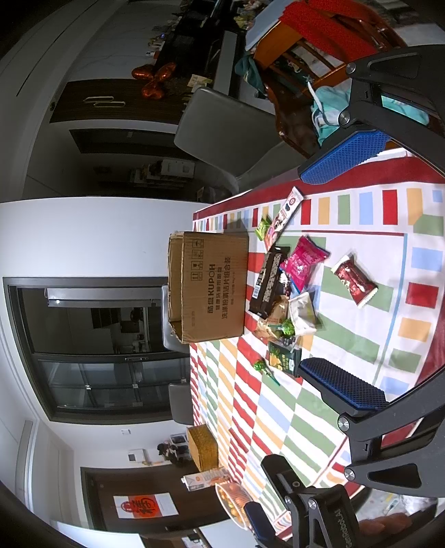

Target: Organize snacks

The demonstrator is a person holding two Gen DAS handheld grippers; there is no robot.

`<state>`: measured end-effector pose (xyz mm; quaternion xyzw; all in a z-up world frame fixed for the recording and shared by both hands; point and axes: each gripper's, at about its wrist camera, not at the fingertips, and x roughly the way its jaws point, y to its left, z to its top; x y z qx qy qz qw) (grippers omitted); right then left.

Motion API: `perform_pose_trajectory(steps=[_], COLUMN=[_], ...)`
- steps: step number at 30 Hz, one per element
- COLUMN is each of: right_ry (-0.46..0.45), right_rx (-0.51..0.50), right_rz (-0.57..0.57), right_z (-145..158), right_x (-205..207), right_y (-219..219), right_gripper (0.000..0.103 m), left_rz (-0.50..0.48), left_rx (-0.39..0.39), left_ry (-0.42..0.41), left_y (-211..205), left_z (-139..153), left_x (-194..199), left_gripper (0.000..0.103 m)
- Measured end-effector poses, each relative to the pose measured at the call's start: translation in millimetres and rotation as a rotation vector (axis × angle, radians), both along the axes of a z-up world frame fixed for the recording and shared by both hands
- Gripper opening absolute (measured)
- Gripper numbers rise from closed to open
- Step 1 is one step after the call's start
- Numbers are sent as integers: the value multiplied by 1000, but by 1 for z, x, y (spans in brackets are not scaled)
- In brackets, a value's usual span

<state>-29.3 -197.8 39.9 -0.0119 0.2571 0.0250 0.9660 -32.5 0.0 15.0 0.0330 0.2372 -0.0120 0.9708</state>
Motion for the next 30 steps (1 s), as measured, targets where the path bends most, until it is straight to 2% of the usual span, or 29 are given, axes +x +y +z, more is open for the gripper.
perform_pose_trajectory(steps=[13,21,30], right_ry=[3,27,70], right_rx=[-2,5,-13], right_rz=[2,15,45], right_z=[0,-7,-24], right_x=[-1,5,31], right_y=[1,0,-8], right_gripper=[102,102,102], left_rz=[-2,-31,-109], left_rx=[-1,-2,80], left_ry=[1,33,54], left_y=[1,-2,-24], left_z=[-1,-12,-22], left_x=[0,3,30], left_gripper=[103,103,101])
